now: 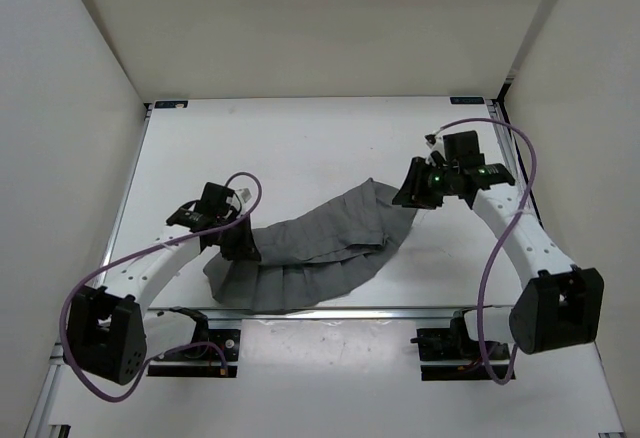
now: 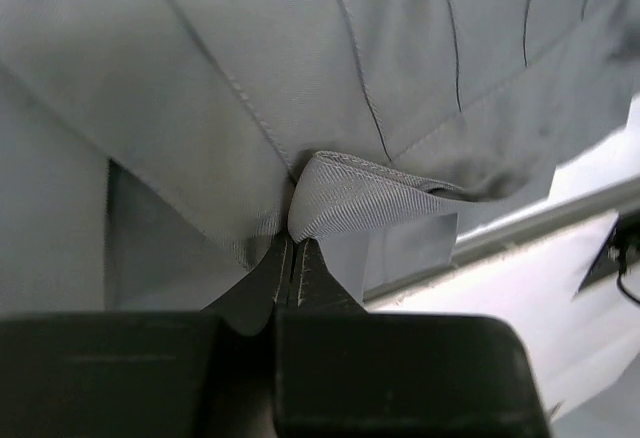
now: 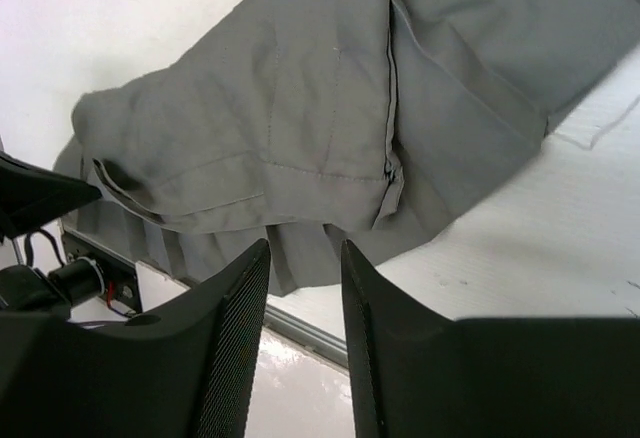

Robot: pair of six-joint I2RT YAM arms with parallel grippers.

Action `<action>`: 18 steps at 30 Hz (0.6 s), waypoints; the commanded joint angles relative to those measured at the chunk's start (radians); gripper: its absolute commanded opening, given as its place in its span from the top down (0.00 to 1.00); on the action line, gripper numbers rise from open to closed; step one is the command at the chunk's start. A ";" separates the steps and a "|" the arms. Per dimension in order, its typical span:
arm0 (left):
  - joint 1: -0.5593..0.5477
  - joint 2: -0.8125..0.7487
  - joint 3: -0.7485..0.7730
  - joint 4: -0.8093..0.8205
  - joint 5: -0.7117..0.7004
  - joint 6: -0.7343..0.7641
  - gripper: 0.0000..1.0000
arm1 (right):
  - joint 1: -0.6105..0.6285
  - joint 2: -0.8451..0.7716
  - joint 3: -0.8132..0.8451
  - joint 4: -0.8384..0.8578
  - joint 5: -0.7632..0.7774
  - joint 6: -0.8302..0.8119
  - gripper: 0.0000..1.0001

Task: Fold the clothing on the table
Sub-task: Flatten the skirt out

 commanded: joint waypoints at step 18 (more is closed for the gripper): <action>0.003 -0.034 -0.002 0.022 -0.005 -0.006 1.00 | 0.032 0.290 -0.113 0.081 -0.144 0.088 0.57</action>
